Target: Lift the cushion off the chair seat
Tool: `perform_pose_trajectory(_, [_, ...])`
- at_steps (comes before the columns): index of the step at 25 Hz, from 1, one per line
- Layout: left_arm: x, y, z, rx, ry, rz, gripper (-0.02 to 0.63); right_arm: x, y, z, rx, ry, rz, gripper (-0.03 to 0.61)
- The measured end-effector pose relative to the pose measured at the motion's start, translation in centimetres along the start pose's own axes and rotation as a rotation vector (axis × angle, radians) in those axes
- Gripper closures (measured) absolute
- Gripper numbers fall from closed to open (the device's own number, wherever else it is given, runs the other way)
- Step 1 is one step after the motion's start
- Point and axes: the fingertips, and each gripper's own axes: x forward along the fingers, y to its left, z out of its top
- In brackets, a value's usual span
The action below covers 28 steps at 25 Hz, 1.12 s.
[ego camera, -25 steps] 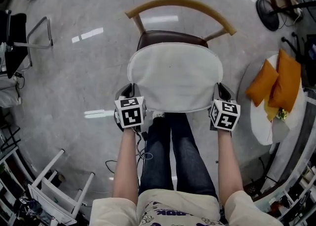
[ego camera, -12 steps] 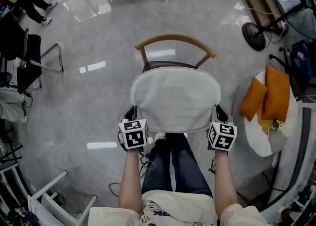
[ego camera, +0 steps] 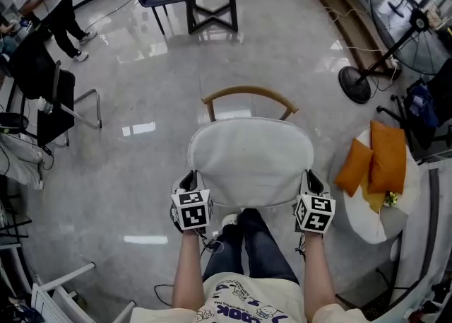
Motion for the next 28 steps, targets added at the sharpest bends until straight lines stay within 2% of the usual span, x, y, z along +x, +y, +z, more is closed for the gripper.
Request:
perform_pose_trajectory(5, [-7.3,-1.5,3.2,0.005,-0.056,0.007,0.578,-6.9,-0.9,3.2,0.022,-0.042,0.006,0.54])
perform_pose_trajectory(13, [-14.5,-3.2,7.5,0.043,-0.147,-0.002,0.577,-13.7,-1.9,7.2,0.048,-0.126,-0.003,0.54])
perform_pose_trajectory(21, [-20.5,-5.6,9.6,0.058,-0.222,-0.008,0.577,-19.9,-3.8,9.5,0.082,-0.209,-0.009,0.54])
perform_pose_trajectory(28, [-23.7,-6.6,10.6,0.073,-0.299,-0.017,0.577,-23.0,-4.5,10.8,0.131,-0.292,-0.028,0.54])
